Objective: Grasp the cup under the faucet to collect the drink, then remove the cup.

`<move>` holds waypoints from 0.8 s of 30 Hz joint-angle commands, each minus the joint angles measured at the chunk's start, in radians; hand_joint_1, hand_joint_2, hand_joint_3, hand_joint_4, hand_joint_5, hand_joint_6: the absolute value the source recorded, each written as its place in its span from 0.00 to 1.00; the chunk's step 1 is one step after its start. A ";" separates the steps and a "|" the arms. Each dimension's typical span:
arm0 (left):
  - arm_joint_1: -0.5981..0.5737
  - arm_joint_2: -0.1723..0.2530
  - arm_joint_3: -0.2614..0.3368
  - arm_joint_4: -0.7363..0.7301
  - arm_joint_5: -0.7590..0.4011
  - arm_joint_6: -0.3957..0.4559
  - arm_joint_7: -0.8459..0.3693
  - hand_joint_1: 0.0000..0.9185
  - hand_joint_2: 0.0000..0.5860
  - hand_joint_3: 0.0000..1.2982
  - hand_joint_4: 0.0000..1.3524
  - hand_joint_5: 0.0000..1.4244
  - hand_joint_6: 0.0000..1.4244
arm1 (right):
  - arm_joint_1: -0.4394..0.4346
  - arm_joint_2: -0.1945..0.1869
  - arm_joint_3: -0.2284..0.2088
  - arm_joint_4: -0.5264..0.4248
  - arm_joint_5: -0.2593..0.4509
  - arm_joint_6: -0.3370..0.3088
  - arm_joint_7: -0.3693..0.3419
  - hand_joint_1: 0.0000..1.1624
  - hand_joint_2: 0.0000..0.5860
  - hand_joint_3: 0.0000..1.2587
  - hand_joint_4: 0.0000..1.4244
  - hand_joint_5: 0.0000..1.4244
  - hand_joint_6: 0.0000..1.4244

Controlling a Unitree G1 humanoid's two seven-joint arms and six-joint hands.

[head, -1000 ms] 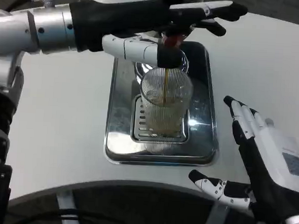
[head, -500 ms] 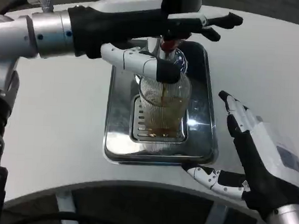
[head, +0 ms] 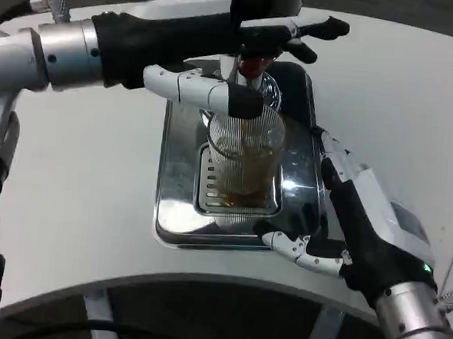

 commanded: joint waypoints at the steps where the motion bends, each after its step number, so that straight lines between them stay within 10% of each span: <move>1: 0.048 0.023 -0.020 0.028 0.051 0.008 -0.022 0.00 0.14 0.03 0.00 0.08 0.00 | -0.038 0.002 0.015 0.040 0.022 0.012 -0.037 0.56 0.37 0.00 0.00 0.00 0.00; 24: 0.040 0.022 -0.016 0.046 0.050 -0.002 -0.012 0.00 0.15 0.04 0.00 0.08 0.00 | -0.184 -0.010 0.053 0.205 0.109 0.026 -0.102 0.54 0.35 0.00 0.00 0.00 0.00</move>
